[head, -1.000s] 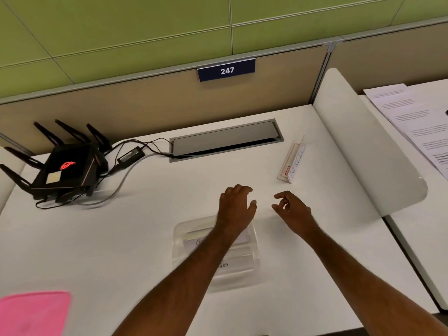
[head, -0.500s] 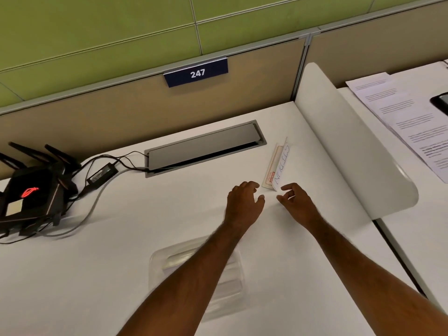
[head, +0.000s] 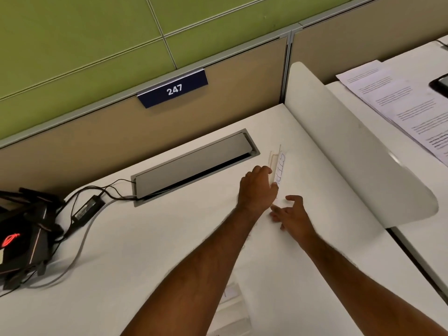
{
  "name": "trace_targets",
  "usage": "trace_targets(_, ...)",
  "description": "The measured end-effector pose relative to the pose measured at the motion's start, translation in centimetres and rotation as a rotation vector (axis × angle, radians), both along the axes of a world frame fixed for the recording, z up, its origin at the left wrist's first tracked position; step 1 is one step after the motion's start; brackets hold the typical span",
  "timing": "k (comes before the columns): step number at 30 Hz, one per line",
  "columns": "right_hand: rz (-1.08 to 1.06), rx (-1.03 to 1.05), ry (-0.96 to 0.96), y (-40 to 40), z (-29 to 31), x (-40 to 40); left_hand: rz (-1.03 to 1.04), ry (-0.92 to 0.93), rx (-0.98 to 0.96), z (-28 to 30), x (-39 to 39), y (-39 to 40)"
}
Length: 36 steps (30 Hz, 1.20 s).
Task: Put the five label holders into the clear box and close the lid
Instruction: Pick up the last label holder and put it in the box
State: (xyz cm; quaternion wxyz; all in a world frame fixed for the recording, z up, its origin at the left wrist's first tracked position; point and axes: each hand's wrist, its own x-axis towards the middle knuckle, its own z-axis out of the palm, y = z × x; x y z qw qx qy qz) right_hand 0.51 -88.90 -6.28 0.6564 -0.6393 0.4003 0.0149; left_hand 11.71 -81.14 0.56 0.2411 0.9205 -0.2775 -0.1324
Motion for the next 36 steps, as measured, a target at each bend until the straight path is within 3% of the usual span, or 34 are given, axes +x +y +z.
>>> trace_targets(9, -0.097, 0.053, -0.023, 0.8, -0.8, 1.2, -0.175, -0.061, 0.179, -0.9, 4.8, -4.0)
trace_targets(22, -0.064, 0.080, -0.052, 0.8, -2.5, 1.8, -0.209, 0.012, 0.237, -2.2, 9.2, -10.1)
trace_targets(31, -0.053, 0.084, -0.063, 0.8, -2.2, 2.3, -0.149, -0.040, 0.129, -2.3, 9.7, -10.8)
trace_targets(36, -0.069, 0.105, -0.060, 1.1, -1.6, 2.3, -0.054, 0.039, -0.002, -1.6, 10.1, -10.4)
